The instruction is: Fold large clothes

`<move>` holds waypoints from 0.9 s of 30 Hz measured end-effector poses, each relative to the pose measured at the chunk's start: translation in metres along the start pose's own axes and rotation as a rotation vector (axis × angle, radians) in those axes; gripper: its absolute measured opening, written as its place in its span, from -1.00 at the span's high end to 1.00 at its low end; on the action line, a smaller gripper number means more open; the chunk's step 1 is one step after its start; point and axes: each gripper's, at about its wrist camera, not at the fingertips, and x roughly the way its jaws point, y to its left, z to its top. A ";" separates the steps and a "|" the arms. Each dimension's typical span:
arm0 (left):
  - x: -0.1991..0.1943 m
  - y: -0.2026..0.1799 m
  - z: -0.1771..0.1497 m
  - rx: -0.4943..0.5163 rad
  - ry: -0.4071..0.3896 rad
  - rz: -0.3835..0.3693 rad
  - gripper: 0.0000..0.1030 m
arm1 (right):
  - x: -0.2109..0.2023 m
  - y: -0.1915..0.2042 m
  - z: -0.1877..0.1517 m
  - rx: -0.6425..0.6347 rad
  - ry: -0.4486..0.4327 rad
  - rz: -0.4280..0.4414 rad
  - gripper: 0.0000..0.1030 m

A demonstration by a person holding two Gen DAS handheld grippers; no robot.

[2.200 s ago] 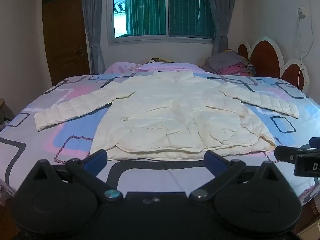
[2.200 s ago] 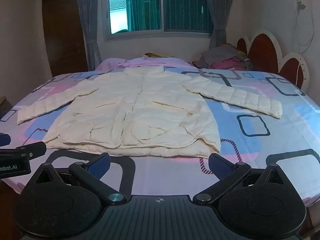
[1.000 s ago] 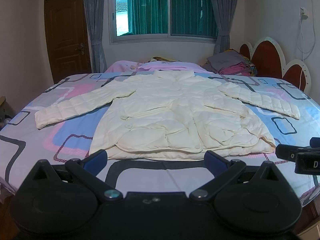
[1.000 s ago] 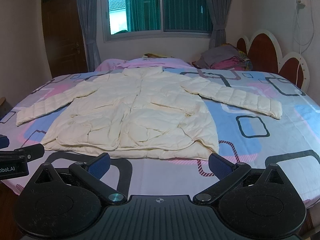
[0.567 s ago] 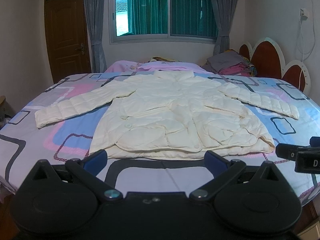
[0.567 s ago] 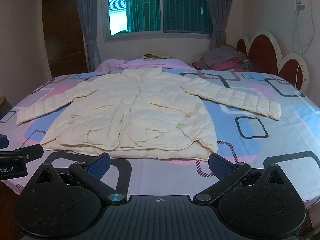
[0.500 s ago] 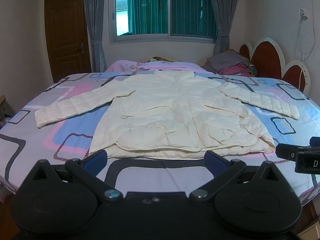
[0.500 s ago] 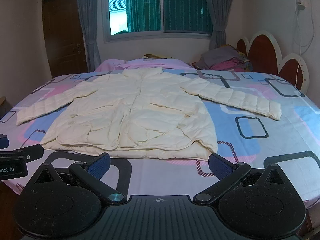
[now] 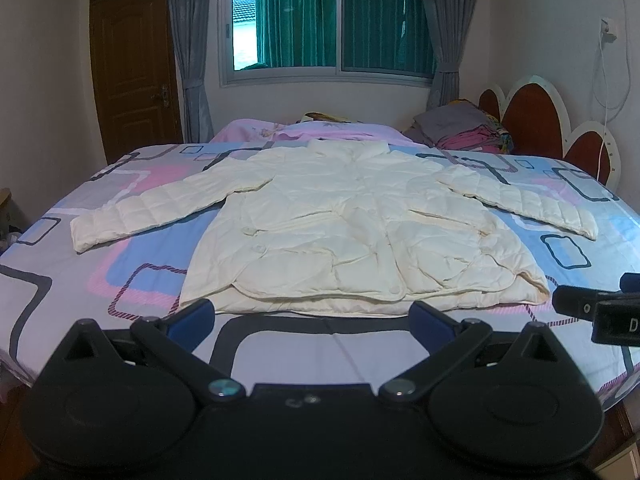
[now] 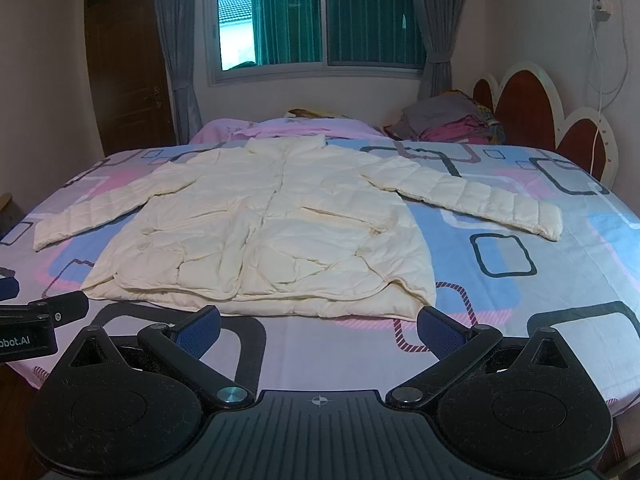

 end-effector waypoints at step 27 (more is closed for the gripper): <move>-0.001 0.003 -0.005 -0.015 0.010 0.000 -1.00 | -0.003 0.002 -0.001 -0.004 -0.002 -0.002 -1.00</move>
